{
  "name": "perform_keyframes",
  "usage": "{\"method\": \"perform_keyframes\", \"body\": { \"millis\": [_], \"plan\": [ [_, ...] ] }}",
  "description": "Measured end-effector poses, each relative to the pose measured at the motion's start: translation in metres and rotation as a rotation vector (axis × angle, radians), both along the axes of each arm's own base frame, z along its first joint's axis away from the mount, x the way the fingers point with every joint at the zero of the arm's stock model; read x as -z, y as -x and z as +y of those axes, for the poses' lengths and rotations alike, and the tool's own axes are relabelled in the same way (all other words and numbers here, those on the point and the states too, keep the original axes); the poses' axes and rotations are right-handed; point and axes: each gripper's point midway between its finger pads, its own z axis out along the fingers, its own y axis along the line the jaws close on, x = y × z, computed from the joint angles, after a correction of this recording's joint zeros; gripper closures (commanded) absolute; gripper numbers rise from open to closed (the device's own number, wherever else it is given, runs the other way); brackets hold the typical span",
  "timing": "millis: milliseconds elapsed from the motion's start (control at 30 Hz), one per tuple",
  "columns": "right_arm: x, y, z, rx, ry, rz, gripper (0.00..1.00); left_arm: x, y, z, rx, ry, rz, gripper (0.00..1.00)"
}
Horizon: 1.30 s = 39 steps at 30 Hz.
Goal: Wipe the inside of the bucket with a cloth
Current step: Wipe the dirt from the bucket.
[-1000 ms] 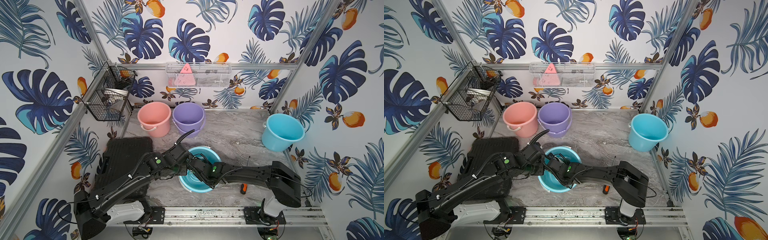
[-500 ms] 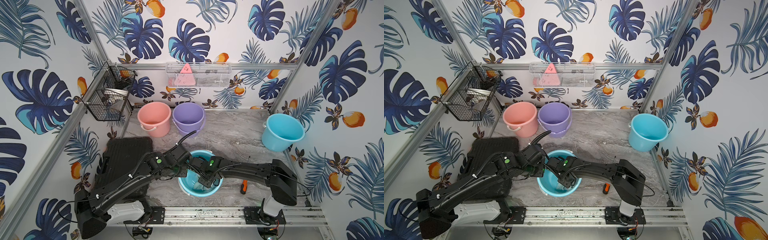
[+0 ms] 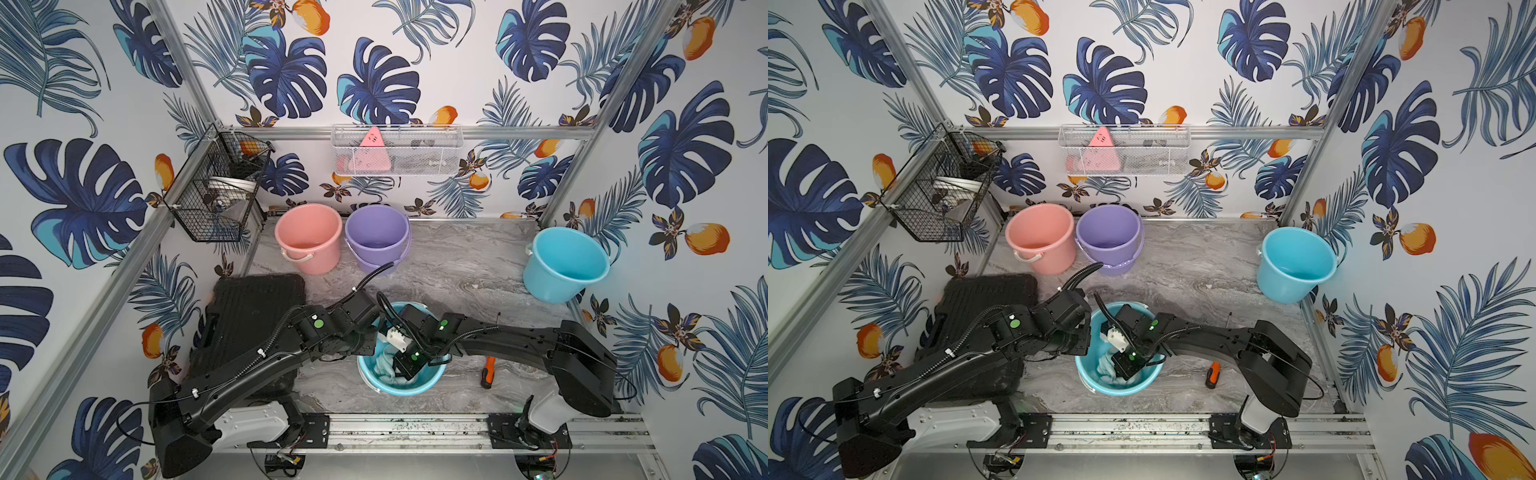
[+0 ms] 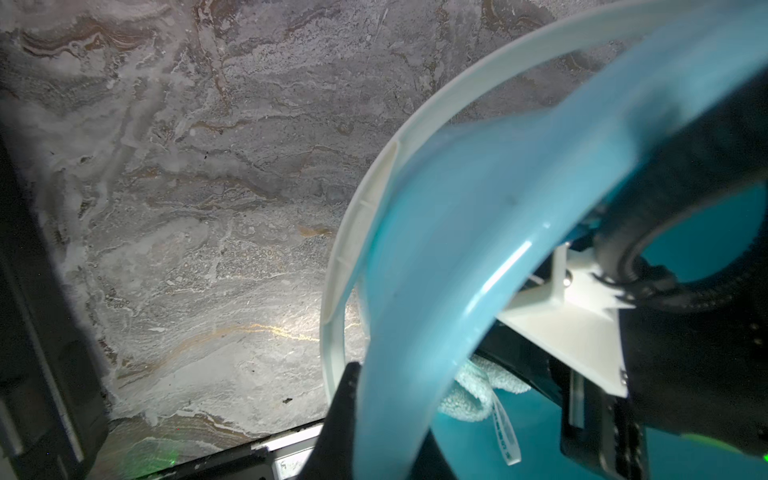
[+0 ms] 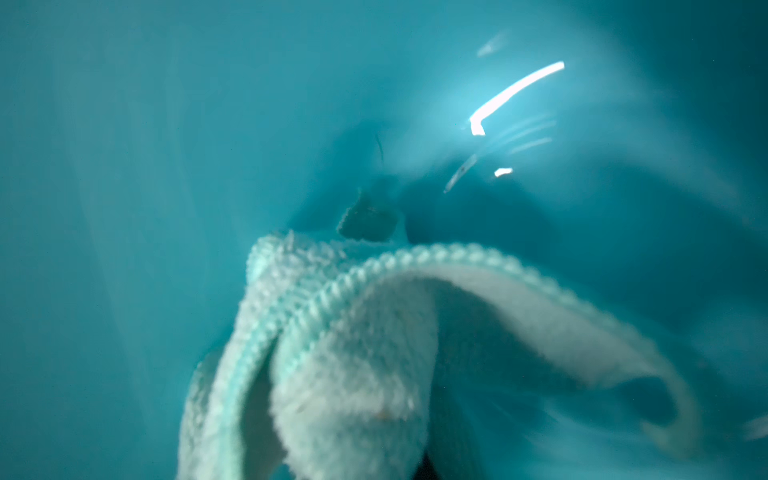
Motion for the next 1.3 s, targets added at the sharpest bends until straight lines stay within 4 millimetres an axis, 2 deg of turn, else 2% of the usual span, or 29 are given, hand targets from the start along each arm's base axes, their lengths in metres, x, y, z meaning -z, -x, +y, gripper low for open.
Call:
{"method": "perform_keyframes", "body": {
  "millis": [200, 400, 767, 900, 1067, 1167, 1300],
  "plan": [
    [-0.008, -0.016, 0.013, 0.097, -0.133, -0.089, 1.00, 0.003, -0.003, -0.008, -0.002, 0.045, -0.014, 1.00],
    [-0.023, -0.043, 0.018, 0.185, -0.193, -0.297, 1.00, 0.002, -0.004, -0.010, -0.017, 0.061, -0.018, 1.00],
    [-0.058, -0.087, 0.014, 0.203, -0.043, -0.761, 1.00, 0.002, -0.007, -0.007, -0.029, 0.046, -0.036, 1.00],
    [-0.060, -0.101, -0.003, 0.168, 0.114, -0.882, 1.00, 0.002, -0.005, -0.008, -0.021, 0.050, -0.024, 1.00],
    [-0.061, -0.105, -0.024, 0.088, 0.269, -0.957, 1.00, 0.003, -0.002, -0.005, -0.022, 0.037, -0.010, 1.00],
    [-0.057, -0.101, -0.040, 0.028, 0.360, -0.959, 1.00, 0.004, -0.001, -0.003, -0.028, 0.027, -0.008, 1.00],
    [-0.042, -0.087, -0.065, -0.075, 0.473, -0.893, 1.00, -0.003, -0.006, -0.013, -0.015, 0.067, -0.029, 1.00]
  ]
}}
